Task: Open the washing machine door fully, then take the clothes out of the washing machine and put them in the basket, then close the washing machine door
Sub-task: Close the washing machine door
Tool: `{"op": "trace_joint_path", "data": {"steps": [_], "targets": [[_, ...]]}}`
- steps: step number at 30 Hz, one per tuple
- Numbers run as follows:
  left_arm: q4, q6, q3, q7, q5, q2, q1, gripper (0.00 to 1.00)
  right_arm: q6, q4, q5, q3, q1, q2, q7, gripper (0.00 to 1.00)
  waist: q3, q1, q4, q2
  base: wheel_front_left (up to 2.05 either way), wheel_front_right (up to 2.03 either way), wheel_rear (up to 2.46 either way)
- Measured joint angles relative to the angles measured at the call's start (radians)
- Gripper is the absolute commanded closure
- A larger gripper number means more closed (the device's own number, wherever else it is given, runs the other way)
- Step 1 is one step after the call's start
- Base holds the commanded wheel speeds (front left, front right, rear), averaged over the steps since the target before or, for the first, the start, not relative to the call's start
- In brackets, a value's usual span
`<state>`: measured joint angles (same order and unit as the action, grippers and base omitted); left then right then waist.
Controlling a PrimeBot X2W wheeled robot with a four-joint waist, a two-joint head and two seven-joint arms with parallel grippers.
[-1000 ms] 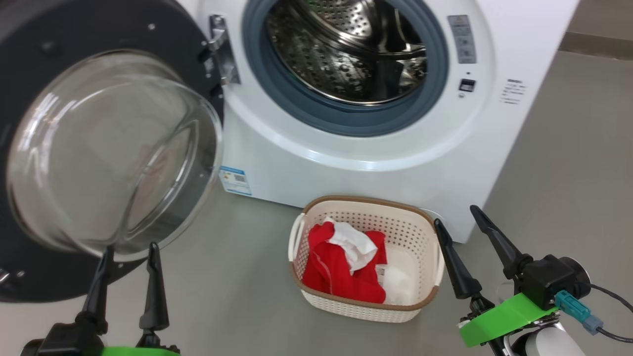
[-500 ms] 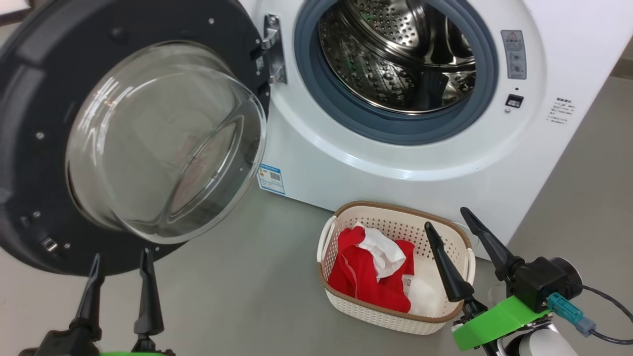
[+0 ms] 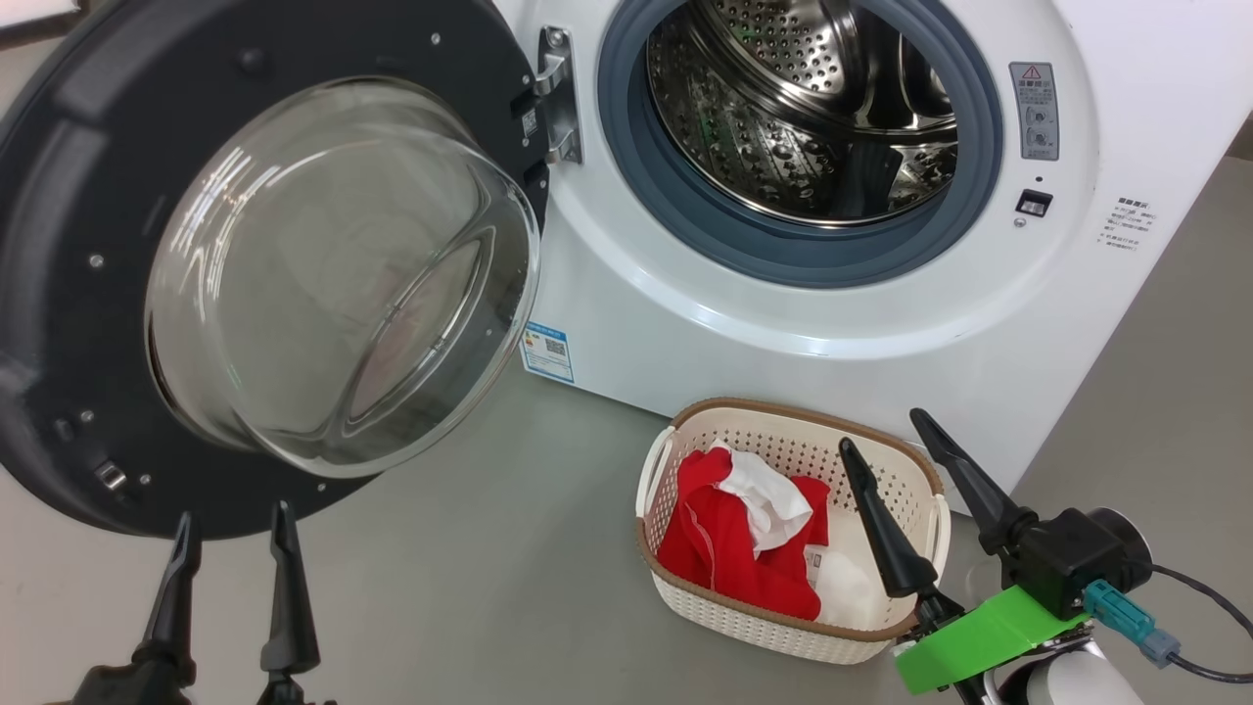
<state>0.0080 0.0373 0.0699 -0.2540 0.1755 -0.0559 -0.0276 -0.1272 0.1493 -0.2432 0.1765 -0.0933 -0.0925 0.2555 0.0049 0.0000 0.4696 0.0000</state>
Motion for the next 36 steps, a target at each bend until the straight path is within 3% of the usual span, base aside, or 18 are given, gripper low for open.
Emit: {"op": "trace_joint_path", "data": {"steps": [4, 5, 6, 7, 11, 20, 26, 36], "targets": [[-0.001, 0.007, -0.002, 0.000, -0.002, -0.005, 0.000, 0.00, 0.000, -0.001, 0.000, 0.002, 0.000, 0.000, 0.000, 0.00, 0.003, 0.0000, 0.000, 0.0000, 0.00, 0.00, 0.00], [-0.001, 0.007, -0.003, 0.000, -0.007, -0.010, 0.000, 0.30, 0.000, -0.001, 0.000, 0.002, 0.000, 0.000, 0.000, 0.00, 0.004, 0.0000, -0.001, 0.0000, 0.00, 0.00, 0.00], [-0.001, 0.008, -0.003, 0.000, -0.009, -0.014, 0.000, 0.69, 0.000, -0.001, 0.000, 0.002, 0.000, 0.000, 0.000, 0.00, 0.005, 0.0000, -0.001, 0.0000, 0.00, 0.00, 0.00], [0.000, 0.009, -0.004, 0.000, -0.013, -0.018, 0.000, 1.00, 0.000, -0.001, 0.000, 0.003, 0.000, -0.001, 0.000, 0.00, 0.006, 0.0000, -0.002, 0.0000, 0.00, 0.00, 0.00], [-0.001, 0.018, 0.000, 0.007, -0.038, -0.042, 0.006, 1.00, 0.000, -0.001, 0.000, 0.004, 0.000, -0.002, 0.000, 0.00, 0.010, 0.0000, -0.005, 0.0000, 0.00, 0.00, 0.00], [-0.035, 0.070, 0.129, 0.047, -0.064, -0.201, 0.225, 1.00, 0.000, 0.000, 0.000, 0.013, -0.001, -0.023, 0.000, 0.00, 0.023, 0.0000, -0.024, 0.0000, 0.00, 0.00, 0.00], [0.034, 0.070, 0.251, 0.074, 0.063, -0.231, 0.380, 1.00, 0.000, 0.000, 0.000, 0.014, -0.015, -0.027, 0.000, 0.00, 0.031, 0.0000, -0.046, 0.0000, 0.00, 0.00, 0.00], [0.364, 0.051, 0.376, 0.200, 0.278, -0.273, 0.587, 1.00, 0.000, 0.001, 0.000, 0.008, -0.015, -0.030, 0.000, 0.00, 0.045, 0.0000, -0.063, 0.0000, 0.00, 0.00, 0.00]]}}
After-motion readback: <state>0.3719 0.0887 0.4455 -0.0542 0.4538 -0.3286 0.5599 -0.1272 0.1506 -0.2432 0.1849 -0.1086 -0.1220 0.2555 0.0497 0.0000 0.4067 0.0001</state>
